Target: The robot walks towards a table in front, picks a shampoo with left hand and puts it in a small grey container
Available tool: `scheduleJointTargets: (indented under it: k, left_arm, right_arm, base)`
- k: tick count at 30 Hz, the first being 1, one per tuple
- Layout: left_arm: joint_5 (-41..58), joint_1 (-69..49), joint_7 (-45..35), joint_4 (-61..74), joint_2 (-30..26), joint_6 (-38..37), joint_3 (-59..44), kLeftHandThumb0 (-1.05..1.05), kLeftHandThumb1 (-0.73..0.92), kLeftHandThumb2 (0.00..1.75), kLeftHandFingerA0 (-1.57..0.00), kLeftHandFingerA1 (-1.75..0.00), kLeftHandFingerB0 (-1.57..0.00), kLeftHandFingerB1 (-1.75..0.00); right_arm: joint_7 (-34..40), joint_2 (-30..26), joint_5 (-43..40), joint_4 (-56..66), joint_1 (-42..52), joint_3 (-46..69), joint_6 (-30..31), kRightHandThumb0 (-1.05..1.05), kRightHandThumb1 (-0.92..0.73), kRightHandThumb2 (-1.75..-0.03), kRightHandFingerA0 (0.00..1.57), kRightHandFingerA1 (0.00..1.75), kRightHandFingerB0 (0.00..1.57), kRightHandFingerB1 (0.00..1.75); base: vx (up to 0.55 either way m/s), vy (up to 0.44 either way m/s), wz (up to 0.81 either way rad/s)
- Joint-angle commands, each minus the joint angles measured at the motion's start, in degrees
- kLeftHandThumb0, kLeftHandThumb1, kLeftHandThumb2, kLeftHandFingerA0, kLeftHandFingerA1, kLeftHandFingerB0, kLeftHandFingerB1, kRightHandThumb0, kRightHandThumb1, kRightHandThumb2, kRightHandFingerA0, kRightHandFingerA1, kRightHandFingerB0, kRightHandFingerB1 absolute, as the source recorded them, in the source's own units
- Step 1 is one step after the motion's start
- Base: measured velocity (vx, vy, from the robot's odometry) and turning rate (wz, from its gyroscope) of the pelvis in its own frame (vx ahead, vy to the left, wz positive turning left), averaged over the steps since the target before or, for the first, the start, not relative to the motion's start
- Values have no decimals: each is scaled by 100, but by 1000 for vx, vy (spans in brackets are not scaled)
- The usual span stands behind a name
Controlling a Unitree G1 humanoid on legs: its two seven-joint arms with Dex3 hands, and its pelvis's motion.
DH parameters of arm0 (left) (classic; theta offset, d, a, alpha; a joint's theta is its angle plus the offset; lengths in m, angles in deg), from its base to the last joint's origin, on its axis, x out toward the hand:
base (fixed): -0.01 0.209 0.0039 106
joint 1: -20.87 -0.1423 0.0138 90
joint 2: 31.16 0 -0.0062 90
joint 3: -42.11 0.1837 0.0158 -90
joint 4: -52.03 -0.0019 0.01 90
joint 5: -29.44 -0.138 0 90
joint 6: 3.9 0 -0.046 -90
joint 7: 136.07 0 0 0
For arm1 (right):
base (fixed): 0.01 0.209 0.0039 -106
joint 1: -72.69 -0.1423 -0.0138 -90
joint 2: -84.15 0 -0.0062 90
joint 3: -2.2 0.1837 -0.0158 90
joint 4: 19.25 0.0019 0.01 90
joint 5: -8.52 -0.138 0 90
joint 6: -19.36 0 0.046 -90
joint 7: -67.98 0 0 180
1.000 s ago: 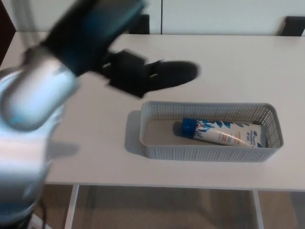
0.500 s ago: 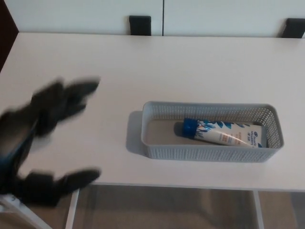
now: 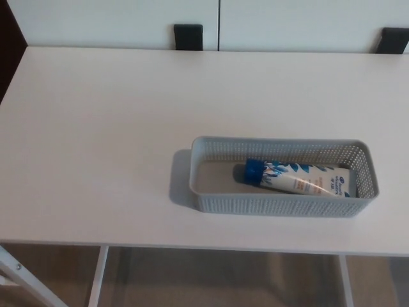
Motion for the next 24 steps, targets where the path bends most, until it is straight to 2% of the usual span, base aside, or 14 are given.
scheduleJointTargets:
  k: [1,2,3,5,6,7,10,15,16,19,20,21,22,24]
  left_arm:
    - [241,-329,-1272,-2229,-999,-2438,-91,-58,39,70,-42,-49,-34,-43]
    - [261,-326,-1272,-2275,-1021,-2485,-76,-58,39,70,-42,-49,-34,-43]
    - [-64,-172,-814,-2611,-1006,-2708,55,-57,53,56,-54,-42,-42,-36]
    - [-187,-96,-620,-2817,-1020,-2866,124,-57,53,56,-54,-42,-42,-36]
    - [-860,388,429,-3371,-914,-2834,454,-62,60,57,-42,-39,-32,-33]
    - [-1227,671,1060,-3706,-835,-2775,631,-67,49,79,-30,-47,-22,-42]
    - [-1418,1458,2161,-4380,-400,-1905,898,-52,61,59,-27,-35,-25,-30]
    - [-1381,2170,2586,-5331,-455,-1752,1069,-49,63,59,-32,-38,-24,-32]
    - [-1612,2937,3069,-6178,-553,-1441,1314,-53,50,79,-24,-52,-15,-44]
    - [-1651,3545,3427,-7026,-657,-1370,1452,-48,65,59,-27,-46,-20,-35]
    - [-1558,3912,3452,-7487,-679,-1103,1451,-50,73,62,-19,-52,-16,-39]
    - [-1457,4215,3506,-7837,-701,-961,1435,-55,64,82,-14,-52,-14,-47]
    - [-1485,4418,3648,-8020,-698,-877,1493,-55,75,62,-21,-49,-25,-41]
    - [-1559,4655,3953,-8269,-657,-789,1587,-53,75,62,-26,-45,-32,-39]
  right_arm:
    - [117,-169,-115,-45,238,153,-39,-38,-69,-62,64,48,52,40]
    - [117,-169,-114,-43,240,154,-39,-38,-69,-62,64,48,52,40]
    - [90,-180,-140,-45,287,180,-37,-37,-69,-61,62,44,52,39]
    - [78,-184,-149,-44,309,193,-36,-37,-69,-61,62,44,52,39]
    - [78,-164,-116,-39,265,162,-58,-38,-69,-61,64,47,53,40]
    - [76,-138,-105,-41,249,154,-60,-38,-68,-61,65,49,54,40]
    - [77,-102,-137,-31,282,188,-22,-38,-69,-61,65,47,53,40]
    - [163,-69,-71,-23,321,134,-39,-38,-70,-61,67,48,53,39]
    - [130,-69,-109,-24,332,168,-67,-36,-70,-61,63,47,50,39]
    - [160,-45,-99,-28,360,159,-84,-36,-70,-61,64,48,51,39]
    - [167,-69,-71,-29,400,134,-113,-37,-70,-62,64,47,52,39]
    - [203,-56,-60,-35,409,127,-104,-37,-71,-62,63,46,51,39]
    - [230,-24,-68,-53,378,137,-71,-37,-70,-61,63,48,51,39]
    - [247,26,-90,-74,358,159,-40,-38,-69,-61,63,48,50,39]
  base:
    - [0,0,0]
    - [0,0,0]
    - [0,0,0]
    - [0,0,0]
    - [0,0,0]
    - [0,0,0]
    - [0,0,0]
    - [0,0,0]
    - [0,0,0]
    - [0,0,0]
    - [0,0,0]
    - [0,0,0]
    - [0,0,0]
    - [0,0,0]
